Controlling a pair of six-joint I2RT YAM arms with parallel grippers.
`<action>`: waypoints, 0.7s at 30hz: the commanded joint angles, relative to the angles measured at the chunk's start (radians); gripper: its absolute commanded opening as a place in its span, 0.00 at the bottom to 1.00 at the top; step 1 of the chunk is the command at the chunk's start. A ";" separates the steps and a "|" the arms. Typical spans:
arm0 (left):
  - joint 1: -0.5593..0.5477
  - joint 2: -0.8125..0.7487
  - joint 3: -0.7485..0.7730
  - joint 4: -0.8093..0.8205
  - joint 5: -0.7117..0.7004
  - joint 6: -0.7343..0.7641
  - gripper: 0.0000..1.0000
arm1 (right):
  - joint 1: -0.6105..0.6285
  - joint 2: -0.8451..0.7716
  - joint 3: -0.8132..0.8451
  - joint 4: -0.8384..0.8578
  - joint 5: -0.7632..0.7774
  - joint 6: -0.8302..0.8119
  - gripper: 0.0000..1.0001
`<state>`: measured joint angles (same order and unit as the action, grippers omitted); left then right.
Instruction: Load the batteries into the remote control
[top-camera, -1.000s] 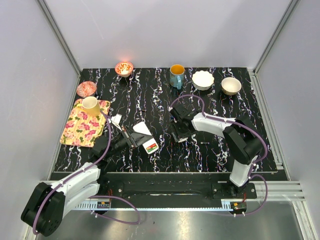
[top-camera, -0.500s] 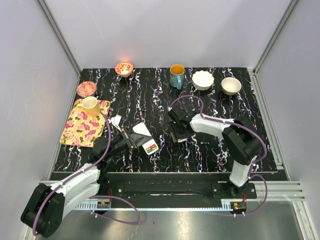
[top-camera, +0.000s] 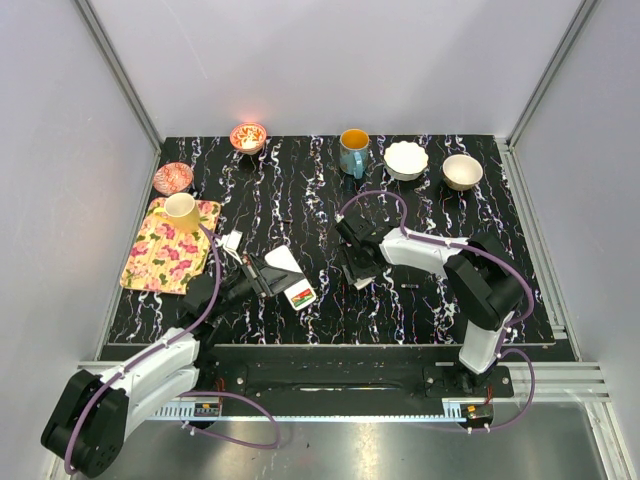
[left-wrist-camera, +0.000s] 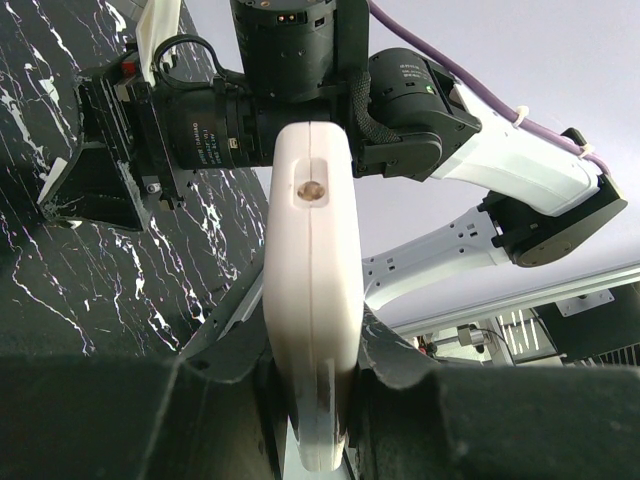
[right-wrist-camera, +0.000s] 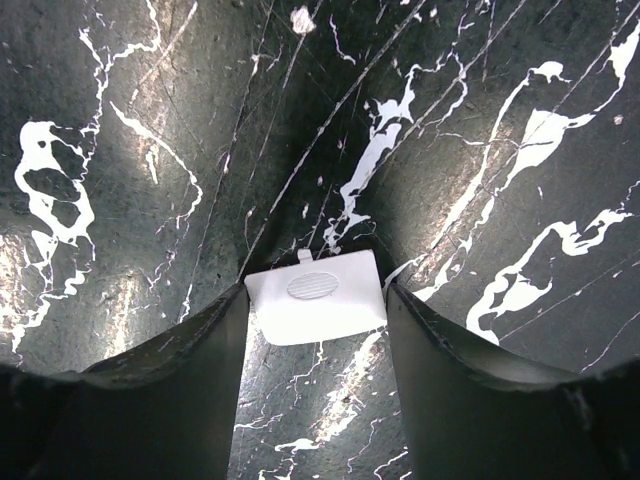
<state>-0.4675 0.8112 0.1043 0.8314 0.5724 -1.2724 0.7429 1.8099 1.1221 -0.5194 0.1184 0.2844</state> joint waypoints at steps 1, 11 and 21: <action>0.004 -0.015 0.005 0.058 0.009 0.001 0.00 | 0.015 0.016 -0.033 -0.048 -0.003 -0.005 0.59; 0.004 -0.012 0.006 0.060 0.004 0.001 0.00 | 0.015 -0.007 -0.036 -0.063 0.001 0.013 0.77; 0.004 -0.004 -0.005 0.075 0.001 -0.001 0.00 | 0.026 -0.040 0.015 -0.197 -0.013 -0.080 0.76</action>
<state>-0.4675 0.8112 0.1043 0.8314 0.5720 -1.2724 0.7532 1.7924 1.1156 -0.5926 0.1051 0.2630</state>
